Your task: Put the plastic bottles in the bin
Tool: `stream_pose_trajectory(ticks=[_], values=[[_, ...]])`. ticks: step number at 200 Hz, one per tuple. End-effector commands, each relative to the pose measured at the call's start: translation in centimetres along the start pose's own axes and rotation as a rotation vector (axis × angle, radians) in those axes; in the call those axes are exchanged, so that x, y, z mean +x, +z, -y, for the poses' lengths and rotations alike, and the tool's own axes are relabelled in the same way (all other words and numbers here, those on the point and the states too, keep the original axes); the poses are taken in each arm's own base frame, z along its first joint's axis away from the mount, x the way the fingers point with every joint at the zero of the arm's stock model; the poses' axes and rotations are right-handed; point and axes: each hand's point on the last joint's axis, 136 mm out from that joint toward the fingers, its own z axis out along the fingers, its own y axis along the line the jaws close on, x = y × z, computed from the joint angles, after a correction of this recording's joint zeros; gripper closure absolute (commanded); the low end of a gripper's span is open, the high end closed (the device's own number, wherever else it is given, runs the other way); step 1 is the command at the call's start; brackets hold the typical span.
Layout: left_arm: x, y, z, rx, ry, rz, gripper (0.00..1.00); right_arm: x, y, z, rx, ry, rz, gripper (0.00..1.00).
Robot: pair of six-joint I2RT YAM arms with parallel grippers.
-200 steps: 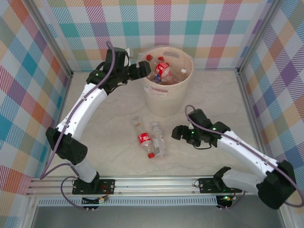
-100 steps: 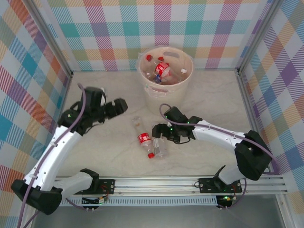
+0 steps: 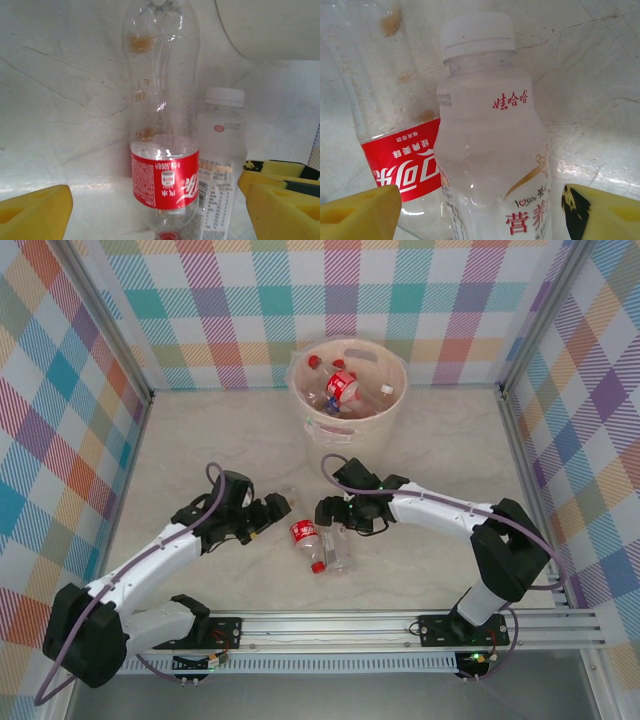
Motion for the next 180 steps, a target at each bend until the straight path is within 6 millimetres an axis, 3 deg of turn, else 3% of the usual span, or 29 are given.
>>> stream_pose_trajectory(ticks=[1, 54, 97, 150, 162, 180], values=[[-0.8, 1.3, 1.6, 0.102, 0.025, 0.044, 0.1, 0.4, 1.1, -0.2, 0.009, -0.004, -0.044, 0.17], [-1.3, 4.1, 1.5, 0.113, 0.046, 0.005, 0.11, 0.8, 3.6, 0.8, 0.058, 0.059, -0.072, 0.19], [-2.1, 5.8, 0.8, 0.088, 0.004, 0.009, 0.14, 0.7, 2.4, 1.7, 0.136, 0.058, -0.077, 0.28], [-3.1, 4.6, 2.1, 0.074, 0.05, 0.029, 0.14, 1.3, 1.0, 3.5, 0.182, 0.061, -0.104, 0.35], [-3.8, 3.5, 3.0, 0.057, 0.098, 0.041, 0.13, 1.2, -0.1, 4.2, 0.19, 0.067, -0.088, 0.37], [-6.1, 0.9, 6.0, 0.079, 0.166, 0.104, 0.12, 0.8, -2.6, 5.6, 0.207, 0.073, -0.051, 0.39]])
